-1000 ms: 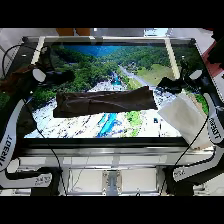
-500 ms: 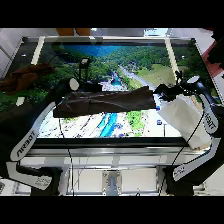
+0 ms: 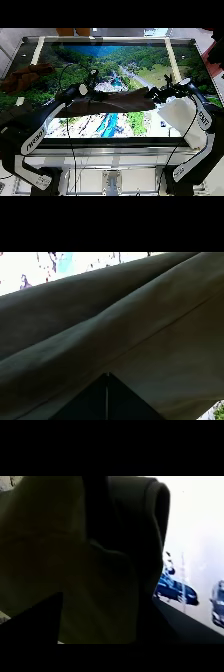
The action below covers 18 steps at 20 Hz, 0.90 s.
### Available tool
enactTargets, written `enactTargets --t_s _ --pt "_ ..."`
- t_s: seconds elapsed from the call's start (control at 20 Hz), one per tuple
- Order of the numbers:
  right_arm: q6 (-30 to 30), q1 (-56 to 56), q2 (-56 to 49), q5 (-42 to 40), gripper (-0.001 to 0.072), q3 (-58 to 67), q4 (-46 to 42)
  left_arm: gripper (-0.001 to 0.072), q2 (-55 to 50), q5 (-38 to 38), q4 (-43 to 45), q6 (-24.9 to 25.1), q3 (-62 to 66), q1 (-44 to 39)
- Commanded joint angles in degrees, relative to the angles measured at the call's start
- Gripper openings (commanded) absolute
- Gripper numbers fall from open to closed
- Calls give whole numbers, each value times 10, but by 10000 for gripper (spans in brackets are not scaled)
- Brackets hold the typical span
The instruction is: Fold the shirts.
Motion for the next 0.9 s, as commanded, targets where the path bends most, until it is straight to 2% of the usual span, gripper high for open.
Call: enactTargets --t_s 0.0,0.05,0.1,0.25,0.3,0.45,0.6,0.85 --pt "-10 26 -5 11 382 14 0 10 -3 -7 -1 -3 0 -1" --pt "-20 29 -4 23 142 27 6 10 -3 -7 0 -2 0 -1" --pt "-27 29 -2 37 32 40 15 10 -3 -7 0 4 0 -1" --pt "-29 29 20 69 31 83 29 8 -10 -13 5 -13 0 -4" --pt "-27 31 33 76 31 97 30 8 -18 -32 5 -26 0 -3" --pt "-11 46 57 112 30 142 26 8 -52 -90 -7 -26 0 -8" --pt "2 88 60 157 30 188 26 9 -67 -83 -23 -26 0 -13" --pt "15 206 60 108 29 274 27 9 -67 -78 -22 -26 14 -13"
